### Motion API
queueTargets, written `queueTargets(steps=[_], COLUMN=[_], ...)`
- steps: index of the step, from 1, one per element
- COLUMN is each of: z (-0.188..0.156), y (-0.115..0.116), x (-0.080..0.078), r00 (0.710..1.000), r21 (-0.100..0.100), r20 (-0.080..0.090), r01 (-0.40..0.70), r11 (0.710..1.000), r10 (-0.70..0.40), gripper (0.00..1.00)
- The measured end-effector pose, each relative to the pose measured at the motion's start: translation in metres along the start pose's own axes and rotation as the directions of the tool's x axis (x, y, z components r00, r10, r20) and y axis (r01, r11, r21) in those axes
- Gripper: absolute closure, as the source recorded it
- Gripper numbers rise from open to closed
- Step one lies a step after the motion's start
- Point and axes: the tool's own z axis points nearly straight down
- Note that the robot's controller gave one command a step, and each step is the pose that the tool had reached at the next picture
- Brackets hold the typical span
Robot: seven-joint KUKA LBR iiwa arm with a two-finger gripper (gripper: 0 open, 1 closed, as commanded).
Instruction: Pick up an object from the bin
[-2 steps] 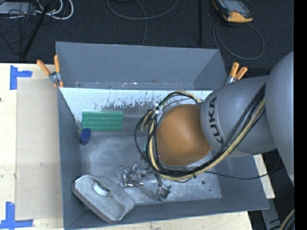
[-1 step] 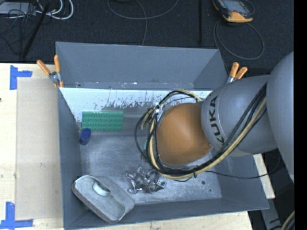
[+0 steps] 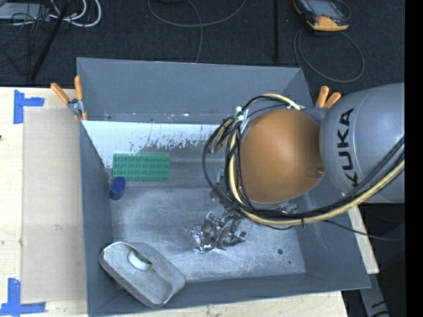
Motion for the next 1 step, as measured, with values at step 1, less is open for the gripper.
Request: queueTargets(steps=[1], z=[-0.0328], y=[0.004], x=[0.0025], r00=[0.999], r21=[-0.004], r20=[-0.003], r01=[0.043], r11=[0.999], r10=[-0.043], gripper=[1.0])
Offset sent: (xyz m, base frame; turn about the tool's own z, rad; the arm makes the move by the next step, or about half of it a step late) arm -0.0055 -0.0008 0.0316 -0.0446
